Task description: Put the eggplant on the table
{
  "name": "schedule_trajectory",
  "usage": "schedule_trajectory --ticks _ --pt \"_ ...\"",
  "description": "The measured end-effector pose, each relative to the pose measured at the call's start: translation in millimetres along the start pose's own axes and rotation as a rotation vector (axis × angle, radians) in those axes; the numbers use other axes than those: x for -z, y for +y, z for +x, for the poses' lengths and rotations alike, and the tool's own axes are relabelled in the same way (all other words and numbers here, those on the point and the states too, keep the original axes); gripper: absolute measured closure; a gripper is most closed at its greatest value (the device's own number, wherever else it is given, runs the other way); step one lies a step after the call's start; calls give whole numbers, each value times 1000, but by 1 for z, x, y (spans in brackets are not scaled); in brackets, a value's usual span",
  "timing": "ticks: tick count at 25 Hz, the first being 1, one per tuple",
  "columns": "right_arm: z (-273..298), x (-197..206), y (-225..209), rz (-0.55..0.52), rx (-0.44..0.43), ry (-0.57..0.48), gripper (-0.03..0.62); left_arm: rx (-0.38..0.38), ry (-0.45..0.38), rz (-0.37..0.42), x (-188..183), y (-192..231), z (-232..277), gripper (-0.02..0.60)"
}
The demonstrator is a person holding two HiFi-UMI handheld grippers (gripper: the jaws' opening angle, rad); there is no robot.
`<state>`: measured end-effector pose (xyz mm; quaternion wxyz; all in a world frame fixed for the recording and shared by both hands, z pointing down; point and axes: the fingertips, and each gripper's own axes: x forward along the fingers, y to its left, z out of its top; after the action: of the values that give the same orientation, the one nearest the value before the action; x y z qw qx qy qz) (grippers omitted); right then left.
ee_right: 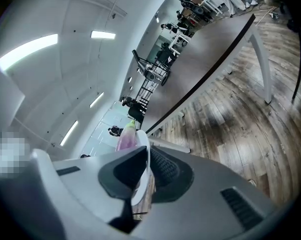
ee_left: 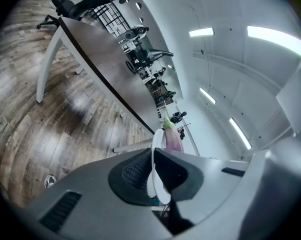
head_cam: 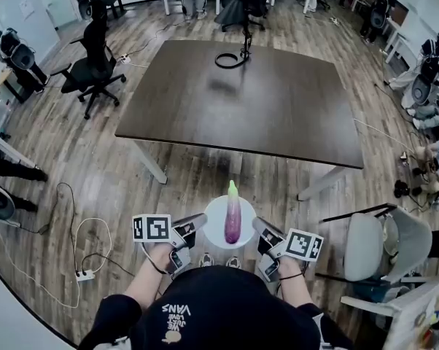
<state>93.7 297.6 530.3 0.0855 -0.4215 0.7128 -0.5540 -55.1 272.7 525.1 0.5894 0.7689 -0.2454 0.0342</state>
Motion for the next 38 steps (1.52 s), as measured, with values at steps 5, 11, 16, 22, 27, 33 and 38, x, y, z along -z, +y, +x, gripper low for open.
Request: schedule_trajectory --ticks 5,11,16,22,27,33,38 --pt "-2 -3 1 12 -14 -10 561 5 -4 -7 0 1 0 552" --pt "-6 -6 -5 14 9 -1 561 2 -9 -8 2 -2 4 552" --pt "-10 -8 -6 14 -30 12 560 -5 -23 -20 10 -3 10 552" --pt "-17 -15 -20 -6 -19 49 560 -14 -49 -31 16 -5 21 552" --pt "-17 -25 -24 -14 -41 78 560 -12 -70 -14 17 -10 31 552" --pt "-5 -30 -28 -18 -31 96 560 -17 -80 -32 6 -3 33 552" --pt "17 -46 -27 -29 -19 91 560 -19 -79 -18 -20 5 36 552"
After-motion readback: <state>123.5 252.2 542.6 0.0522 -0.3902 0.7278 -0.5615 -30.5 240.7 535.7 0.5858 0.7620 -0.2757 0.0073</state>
